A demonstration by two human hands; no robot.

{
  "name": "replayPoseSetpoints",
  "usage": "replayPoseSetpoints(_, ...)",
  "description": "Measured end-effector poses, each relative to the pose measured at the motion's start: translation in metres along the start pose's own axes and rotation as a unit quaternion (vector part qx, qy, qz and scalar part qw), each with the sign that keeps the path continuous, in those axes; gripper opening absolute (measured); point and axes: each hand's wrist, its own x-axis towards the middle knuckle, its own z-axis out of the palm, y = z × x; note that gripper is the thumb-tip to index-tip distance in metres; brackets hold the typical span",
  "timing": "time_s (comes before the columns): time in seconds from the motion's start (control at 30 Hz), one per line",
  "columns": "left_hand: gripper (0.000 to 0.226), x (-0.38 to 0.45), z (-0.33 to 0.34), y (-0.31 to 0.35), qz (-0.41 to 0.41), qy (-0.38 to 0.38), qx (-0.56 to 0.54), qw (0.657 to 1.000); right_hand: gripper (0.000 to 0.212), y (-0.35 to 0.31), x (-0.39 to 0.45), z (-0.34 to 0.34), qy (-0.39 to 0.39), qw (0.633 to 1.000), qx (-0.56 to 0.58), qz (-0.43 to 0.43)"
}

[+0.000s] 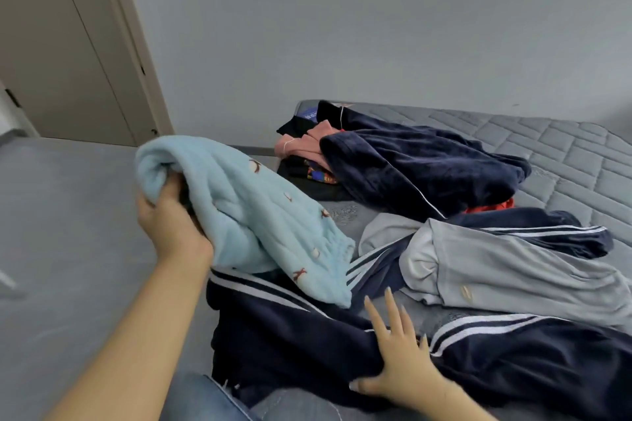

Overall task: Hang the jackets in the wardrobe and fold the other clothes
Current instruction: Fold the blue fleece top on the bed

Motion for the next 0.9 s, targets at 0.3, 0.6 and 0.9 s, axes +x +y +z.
replayPoseSetpoints(0.3,0.024,0.001,-0.001,-0.003,0.134,-0.023,0.033,0.990,0.038,0.022,0.058,-0.042,0.144,0.989,0.019,-0.023)
replayPoseSetpoints(0.6,0.015,0.005,0.032,0.003,0.127,-0.015,-0.010,0.992,0.032,0.030,0.155,-0.272,0.411,0.869,0.259,0.092)
replayPoseSetpoints(0.9,0.018,-0.009,0.049,-0.019,0.089,-0.147,0.073,0.982,0.081,0.013,0.188,-0.302,0.264,0.935,0.234,-0.025)
